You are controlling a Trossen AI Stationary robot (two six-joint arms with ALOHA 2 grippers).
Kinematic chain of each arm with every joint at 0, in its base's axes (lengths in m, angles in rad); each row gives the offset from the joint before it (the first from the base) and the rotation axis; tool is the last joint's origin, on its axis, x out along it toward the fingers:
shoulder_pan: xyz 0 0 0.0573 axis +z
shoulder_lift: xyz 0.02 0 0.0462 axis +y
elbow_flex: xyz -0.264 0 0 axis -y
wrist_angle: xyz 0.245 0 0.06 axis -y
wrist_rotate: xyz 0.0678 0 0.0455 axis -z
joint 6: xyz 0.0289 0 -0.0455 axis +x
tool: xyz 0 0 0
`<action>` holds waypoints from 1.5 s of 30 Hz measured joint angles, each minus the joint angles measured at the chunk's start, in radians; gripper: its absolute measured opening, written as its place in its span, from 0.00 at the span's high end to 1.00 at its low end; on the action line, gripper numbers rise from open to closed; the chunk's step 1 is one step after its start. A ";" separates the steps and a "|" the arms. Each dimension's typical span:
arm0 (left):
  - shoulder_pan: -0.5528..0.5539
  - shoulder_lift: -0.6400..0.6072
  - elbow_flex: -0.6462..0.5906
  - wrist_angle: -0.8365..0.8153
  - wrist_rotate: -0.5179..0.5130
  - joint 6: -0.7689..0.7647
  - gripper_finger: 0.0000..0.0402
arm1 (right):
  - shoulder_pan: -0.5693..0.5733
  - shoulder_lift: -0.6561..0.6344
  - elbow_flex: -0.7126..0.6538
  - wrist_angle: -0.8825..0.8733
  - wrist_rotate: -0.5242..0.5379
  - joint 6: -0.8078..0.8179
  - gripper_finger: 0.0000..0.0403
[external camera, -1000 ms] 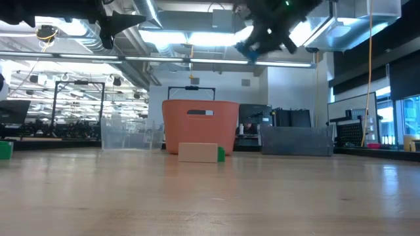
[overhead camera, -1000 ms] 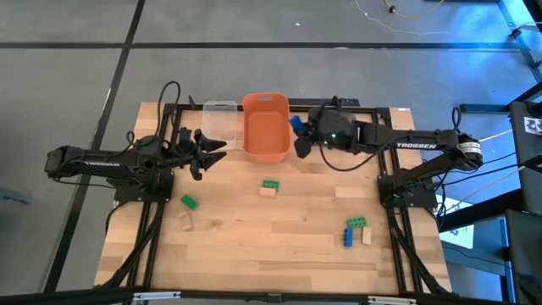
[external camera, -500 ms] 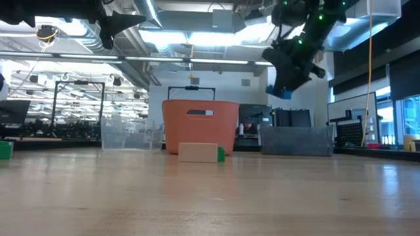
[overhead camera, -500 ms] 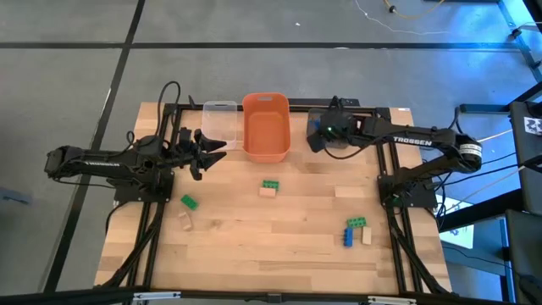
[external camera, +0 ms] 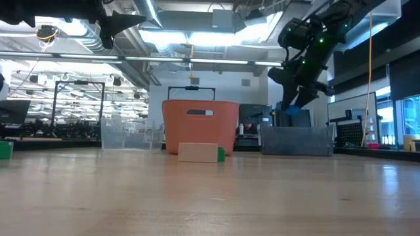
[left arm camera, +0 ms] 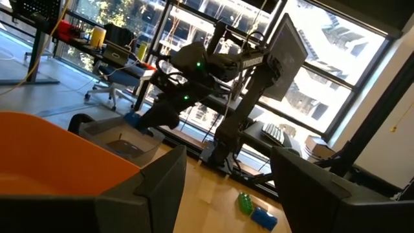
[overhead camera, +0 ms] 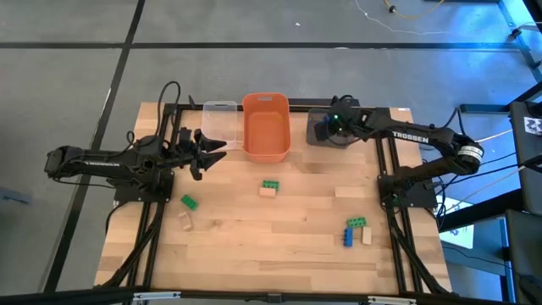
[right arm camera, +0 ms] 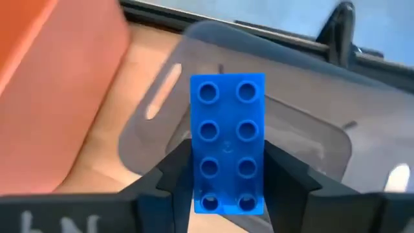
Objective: Sort & place blocks by color
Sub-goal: Put the top blue game piece into the black bin, then put the middle green game piece into the transparent bin
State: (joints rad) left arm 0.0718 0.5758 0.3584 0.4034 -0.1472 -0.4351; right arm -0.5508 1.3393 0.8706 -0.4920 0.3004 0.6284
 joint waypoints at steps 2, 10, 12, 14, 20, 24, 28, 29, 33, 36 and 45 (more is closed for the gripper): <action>0.000 0.000 0.000 0.000 0.000 0.000 0.46 | -0.018 0.003 -0.019 0.002 0.018 0.026 0.65; 0.000 0.000 0.000 0.000 0.000 0.000 0.46 | -0.079 0.003 -0.109 0.022 0.006 0.183 0.65; 0.000 0.000 0.000 0.000 0.000 0.000 0.46 | -0.082 0.003 -0.122 0.028 -0.003 0.209 0.65; 0.000 0.000 0.000 0.000 0.000 0.000 0.46 | -0.081 0.003 -0.124 0.038 -0.011 0.224 0.56; 0.000 0.000 0.000 0.000 0.000 0.000 0.46 | -0.081 0.003 -0.124 0.057 -0.054 0.204 0.22; 0.000 0.000 0.000 0.000 0.000 -0.001 0.46 | -0.081 -0.004 -0.124 0.060 -0.118 0.189 0.11; 0.000 0.000 0.000 0.001 0.000 -0.007 0.46 | -0.069 -0.042 -0.124 0.120 -0.171 0.126 0.10; 0.000 0.000 0.000 0.001 0.001 -0.010 0.46 | -0.061 -0.057 -0.124 0.148 -0.183 0.110 0.10; 0.000 0.000 0.000 0.000 0.011 -0.028 0.46 | -0.027 -0.131 -0.124 0.301 -0.324 0.037 0.10; 0.000 0.000 0.000 0.000 0.011 -0.029 0.46 | 0.006 -0.190 -0.123 0.438 -0.457 -0.005 0.10; 0.000 0.000 0.000 0.000 0.042 -0.027 0.46 | 0.112 -0.316 -0.123 0.670 -0.643 -0.064 0.10</action>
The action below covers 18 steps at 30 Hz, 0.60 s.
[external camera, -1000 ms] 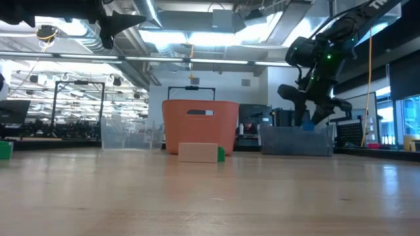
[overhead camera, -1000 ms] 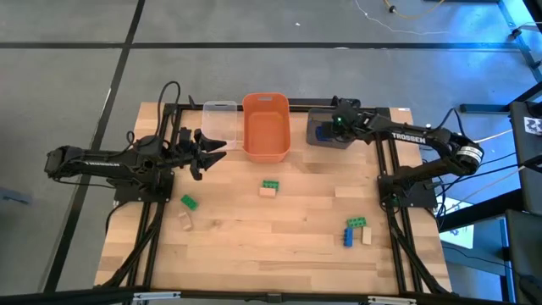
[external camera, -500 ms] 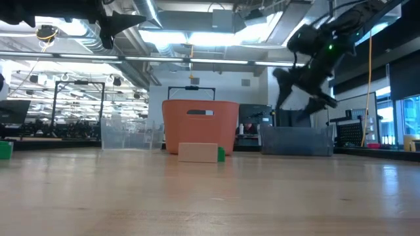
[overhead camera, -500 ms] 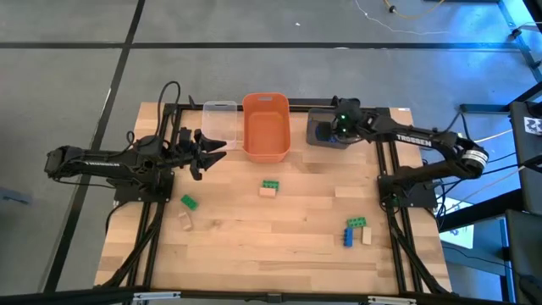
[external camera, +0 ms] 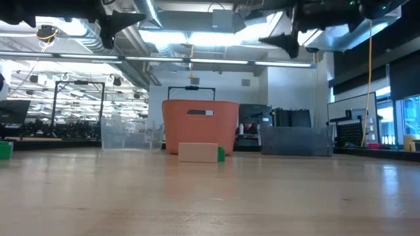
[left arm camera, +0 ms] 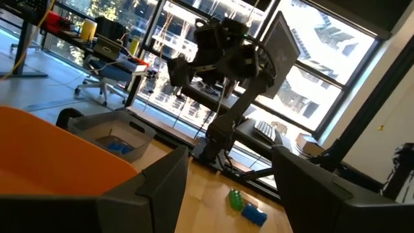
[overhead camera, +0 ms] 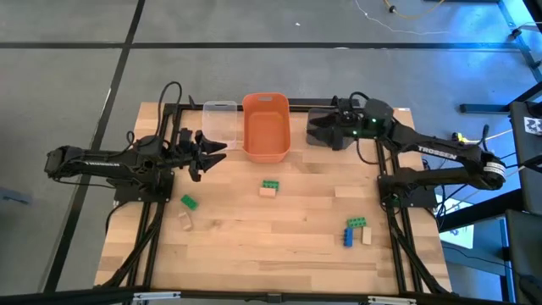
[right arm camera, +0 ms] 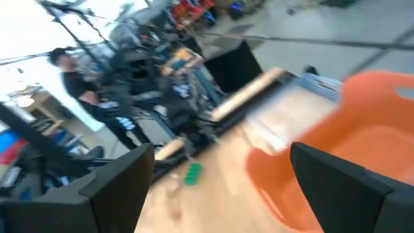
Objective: Sort & place blocks by color
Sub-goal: Put the middle green game piece into the transparent bin
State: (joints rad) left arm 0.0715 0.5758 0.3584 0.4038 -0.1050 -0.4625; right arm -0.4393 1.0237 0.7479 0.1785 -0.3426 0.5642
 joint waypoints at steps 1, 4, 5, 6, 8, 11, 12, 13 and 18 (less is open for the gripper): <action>0.000 0.000 0.000 0.000 0.005 0.000 0.46 | 0.013 -0.008 0.000 0.006 0.000 -0.001 0.10; 0.000 0.000 0.000 0.000 0.018 0.000 0.46 | 0.044 -0.023 0.000 0.028 -0.001 -0.001 0.10; 0.000 0.000 0.000 0.000 0.019 0.000 0.46 | 0.053 -0.025 0.000 0.041 -0.001 0.000 0.10; 0.000 0.000 0.000 0.000 0.018 0.000 0.46 | 0.064 -0.027 0.000 0.052 -0.001 0.001 0.10; 0.000 0.000 0.000 0.000 0.019 0.000 0.46 | 0.085 -0.026 0.000 0.067 -0.001 -0.002 0.10; 0.000 0.000 0.000 0.000 0.034 -0.001 0.46 | 0.118 -0.026 0.000 0.076 -0.001 -0.058 0.10; 0.000 0.000 0.000 0.000 0.044 -0.004 0.46 | 0.130 -0.026 0.000 0.077 -0.001 -0.078 0.10; 0.000 0.000 0.000 0.000 0.051 -0.010 0.46 | 0.140 -0.026 0.000 0.076 -0.001 -0.094 0.10; 0.000 0.000 0.000 0.000 0.094 -0.058 0.46 | 0.190 -0.026 0.000 0.080 -0.001 -0.127 0.10</action>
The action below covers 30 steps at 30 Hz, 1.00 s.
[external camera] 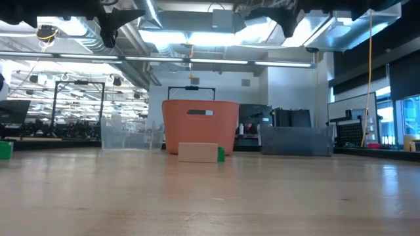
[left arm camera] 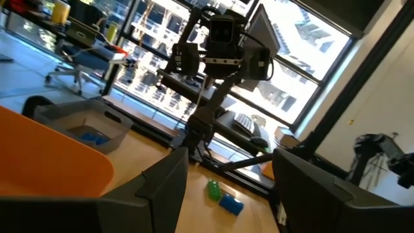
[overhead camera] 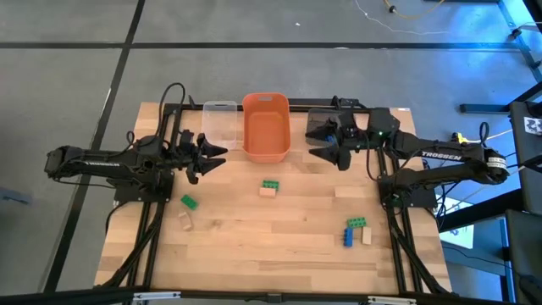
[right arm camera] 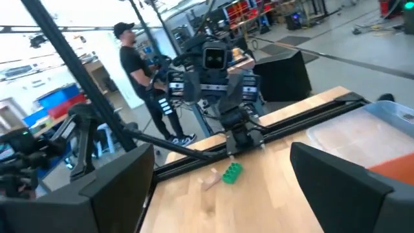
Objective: Sort & place blocks by color
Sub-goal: Put the middle green game piece into the transparent bin
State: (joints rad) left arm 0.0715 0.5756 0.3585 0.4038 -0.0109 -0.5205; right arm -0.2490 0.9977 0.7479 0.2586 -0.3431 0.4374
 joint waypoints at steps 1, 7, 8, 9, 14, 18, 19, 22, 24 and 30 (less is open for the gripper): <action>0.000 0.000 0.000 0.000 0.004 -0.003 0.46 | 0.009 0.000 0.000 0.007 0.000 0.001 0.10; 0.000 0.000 0.000 0.000 0.003 0.005 0.46 | 0.048 0.001 0.000 0.015 0.007 -0.004 0.10; 0.000 0.000 0.000 0.000 0.003 0.021 0.46 | 0.052 0.001 0.000 0.015 0.019 -0.013 0.10; 0.000 0.000 0.000 0.000 0.003 0.039 0.46 | 0.054 0.001 0.000 0.015 0.034 -0.029 0.10; 0.000 0.000 0.000 0.000 -0.030 0.055 0.46 | 0.078 0.001 0.000 0.018 0.127 -0.058 0.10; 0.000 0.000 0.000 0.000 -0.029 0.059 0.46 | 0.087 0.001 0.000 0.021 0.139 -0.081 0.10; 0.000 0.000 0.000 0.000 -0.028 0.059 0.46 | 0.087 0.001 0.000 0.020 0.140 -0.081 0.10; 0.000 0.000 0.000 0.000 -0.027 0.059 0.46 | 0.088 0.001 0.000 0.021 0.140 -0.080 0.10; 0.000 0.000 0.000 0.000 -0.018 0.059 0.46 | 0.088 0.001 0.000 0.021 0.140 -0.076 0.10; 0.000 0.000 0.000 0.000 0.003 0.054 0.46 | 0.088 0.001 0.000 0.022 0.140 -0.076 0.10</action>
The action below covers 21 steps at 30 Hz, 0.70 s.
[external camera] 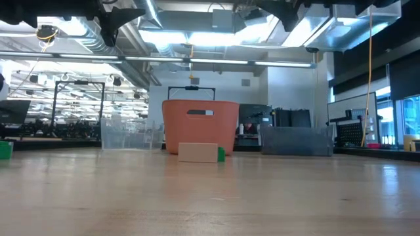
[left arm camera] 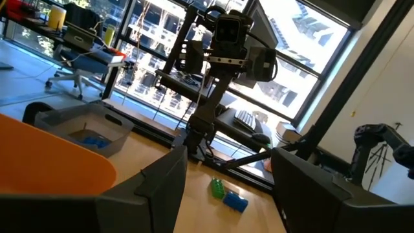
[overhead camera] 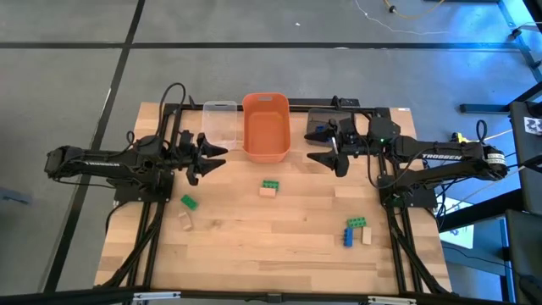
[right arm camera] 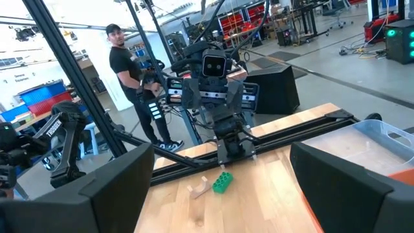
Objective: Sort & place blocks by color
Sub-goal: Put the middle green game piece into the transparent bin
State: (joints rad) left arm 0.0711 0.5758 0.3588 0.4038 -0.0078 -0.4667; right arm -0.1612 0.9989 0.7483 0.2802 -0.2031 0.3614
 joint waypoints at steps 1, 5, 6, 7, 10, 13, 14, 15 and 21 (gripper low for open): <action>0.000 0.000 0.000 0.000 0.000 0.000 0.46 | 0.000 0.000 0.000 0.000 0.000 0.000 0.10; 0.000 0.000 0.000 0.000 0.000 0.005 0.46 | 0.000 0.000 0.000 0.000 0.000 -0.002 0.10; 0.000 0.000 0.000 0.000 0.000 0.005 0.46 | 0.000 0.000 0.000 0.000 0.000 -0.003 0.10; 0.000 0.000 0.000 0.000 0.000 0.005 0.46 | 0.000 0.000 0.000 0.000 0.001 -0.002 0.10; 0.000 0.000 0.000 0.000 -0.008 0.005 0.46 | 0.000 0.000 0.000 0.002 0.001 0.012 0.10; 0.000 0.000 0.000 0.000 -0.008 0.005 0.46 | 0.000 0.000 0.000 0.001 0.001 0.026 0.10; 0.000 0.000 0.000 -0.001 -0.008 0.006 0.46 | 0.000 0.000 0.000 0.001 0.001 0.026 0.10; 0.000 0.000 0.000 -0.002 -0.008 0.006 0.46 | 0.000 0.000 0.000 0.002 0.001 0.026 0.10; 0.000 0.000 0.000 -0.006 -0.007 0.005 0.46 | 0.000 0.000 0.000 0.002 0.001 0.027 0.10</action>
State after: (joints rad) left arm 0.0711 0.5756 0.3588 0.3977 -0.0147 -0.4618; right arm -0.1612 0.9993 0.7483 0.2817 -0.2024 0.3882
